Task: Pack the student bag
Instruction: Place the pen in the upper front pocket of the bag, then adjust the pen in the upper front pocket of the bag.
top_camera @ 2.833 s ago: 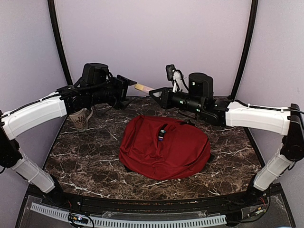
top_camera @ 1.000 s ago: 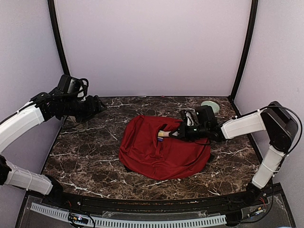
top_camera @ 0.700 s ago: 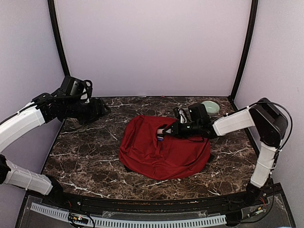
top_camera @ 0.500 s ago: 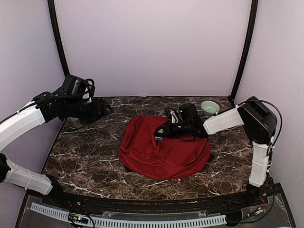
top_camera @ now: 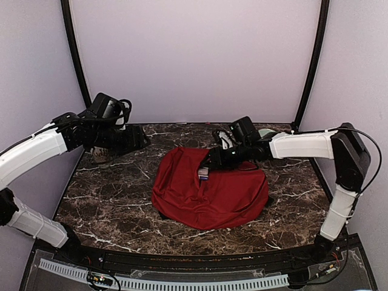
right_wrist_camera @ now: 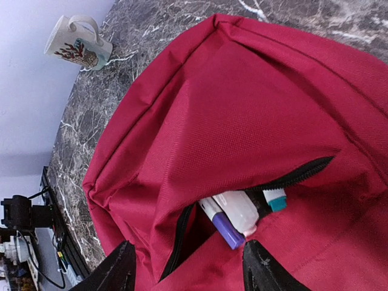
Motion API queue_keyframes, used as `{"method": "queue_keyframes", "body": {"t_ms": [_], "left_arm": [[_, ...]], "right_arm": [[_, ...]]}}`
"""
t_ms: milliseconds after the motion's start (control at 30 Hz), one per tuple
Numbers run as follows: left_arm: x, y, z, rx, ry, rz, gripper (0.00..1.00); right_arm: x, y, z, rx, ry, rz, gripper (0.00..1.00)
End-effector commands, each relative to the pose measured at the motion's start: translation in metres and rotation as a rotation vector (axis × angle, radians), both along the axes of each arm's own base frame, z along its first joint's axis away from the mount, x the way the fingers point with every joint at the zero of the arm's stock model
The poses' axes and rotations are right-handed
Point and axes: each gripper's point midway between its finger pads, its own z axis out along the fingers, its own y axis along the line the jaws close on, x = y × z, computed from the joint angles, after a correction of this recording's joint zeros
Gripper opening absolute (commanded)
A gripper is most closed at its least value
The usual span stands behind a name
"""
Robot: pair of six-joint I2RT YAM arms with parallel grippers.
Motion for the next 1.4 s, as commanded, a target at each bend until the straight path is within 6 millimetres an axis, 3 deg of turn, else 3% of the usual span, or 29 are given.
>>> {"method": "queue_keyframes", "body": {"t_ms": [0,300,433,533,800,1000,1200,1367], "left_arm": [[0.010,0.004,0.016,0.059,-0.059,0.007,0.70],[0.017,0.008,0.008,0.142,-0.083,-0.014,0.70],[0.017,0.009,0.004,0.180,-0.090,-0.043,0.70],[0.016,0.007,-0.001,0.193,-0.088,-0.071,0.70],[0.014,-0.001,-0.010,0.183,-0.084,-0.121,0.70],[0.010,0.001,-0.010,0.189,-0.082,-0.133,0.70],[0.000,0.009,-0.014,0.194,-0.074,-0.134,0.70],[-0.004,0.012,-0.016,0.200,-0.066,-0.138,0.70]], "right_arm": [[-0.011,-0.032,0.019,-0.154,-0.042,-0.005,0.62],[-0.019,-0.088,0.015,-0.307,-0.095,-0.169,0.59],[-0.007,-0.098,0.010,-0.360,-0.134,-0.230,0.52],[0.002,-0.089,0.000,-0.368,-0.131,-0.218,0.46],[0.040,-0.046,-0.003,-0.278,-0.165,-0.209,0.29],[0.059,-0.022,-0.024,-0.246,-0.125,-0.234,0.17],[0.057,0.001,-0.055,-0.259,-0.089,-0.206,0.15],[0.036,0.028,-0.054,-0.245,-0.085,-0.107,0.14]]}}
